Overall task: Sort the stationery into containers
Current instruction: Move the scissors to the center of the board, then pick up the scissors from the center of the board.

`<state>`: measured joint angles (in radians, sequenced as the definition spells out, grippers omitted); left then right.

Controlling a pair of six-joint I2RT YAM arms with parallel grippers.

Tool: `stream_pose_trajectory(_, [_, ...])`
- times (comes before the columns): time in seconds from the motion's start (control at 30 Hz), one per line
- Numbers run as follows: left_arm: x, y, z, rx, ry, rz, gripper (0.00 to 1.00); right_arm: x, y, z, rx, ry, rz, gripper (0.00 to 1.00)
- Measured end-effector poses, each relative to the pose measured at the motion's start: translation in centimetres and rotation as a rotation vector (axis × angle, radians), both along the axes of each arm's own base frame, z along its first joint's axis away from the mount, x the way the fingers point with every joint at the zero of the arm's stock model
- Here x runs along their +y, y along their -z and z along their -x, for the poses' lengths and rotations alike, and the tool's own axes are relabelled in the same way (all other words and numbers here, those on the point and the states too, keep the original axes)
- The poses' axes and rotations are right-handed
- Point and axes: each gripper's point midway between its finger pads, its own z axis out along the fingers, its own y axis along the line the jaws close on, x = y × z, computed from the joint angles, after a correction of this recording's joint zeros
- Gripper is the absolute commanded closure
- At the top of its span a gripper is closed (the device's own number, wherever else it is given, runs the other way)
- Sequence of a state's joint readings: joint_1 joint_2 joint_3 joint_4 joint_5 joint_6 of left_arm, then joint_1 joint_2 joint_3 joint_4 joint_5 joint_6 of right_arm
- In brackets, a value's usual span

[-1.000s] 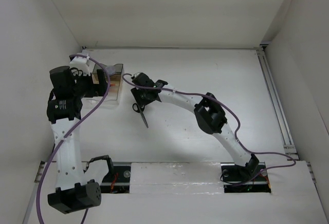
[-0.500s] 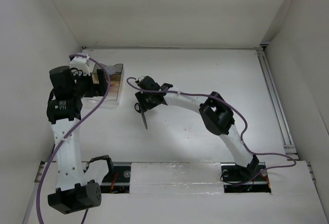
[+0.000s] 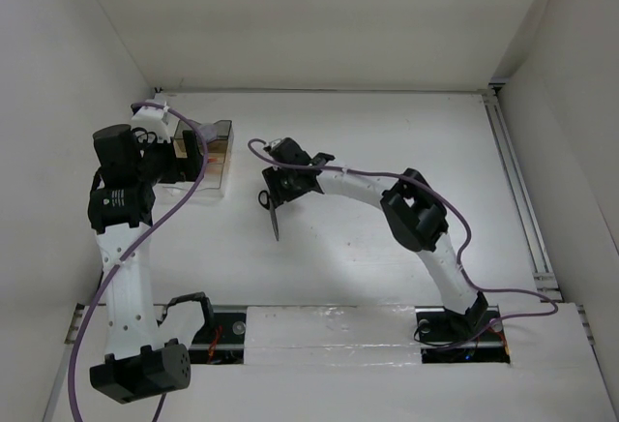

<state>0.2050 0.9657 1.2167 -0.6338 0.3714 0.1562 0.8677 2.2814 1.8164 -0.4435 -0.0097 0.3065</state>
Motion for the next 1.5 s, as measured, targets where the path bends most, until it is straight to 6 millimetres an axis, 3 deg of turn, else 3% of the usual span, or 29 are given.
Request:
stream_pose_trajectory(0.63, [-0.3,0.0,0.0,-0.001,0.013,0.008,0.01,-1.0,-1.3,-0.9,0.041,-0.006,-0.083,0.47])
stream_pose_trajectory(0.9, [-0.4,-0.1,0.0,-0.002,0.018,0.010,0.01,-1.6,-2.2,-2.3,0.019,0.027,-0.087,0.48])
stream_pose_trajectory(1.1, [-0.4,-0.1,0.0,-0.002,0.019,0.011,0.01,-0.7,-3.4,-3.6,-0.031,0.045,-0.091,0.49])
stream_pose_trajectory(1.37, [-0.4,0.5,0.1,0.009,0.019,0.014,0.01,-0.3,-0.2,-3.6,-0.005,0.049,-0.036,0.50])
stream_pose_trajectory(1.5, [-0.4,1.1,0.2,0.024,0.019,0.017,0.01,-0.2,0.0,-3.5,-0.018,0.056,-0.022,0.50])
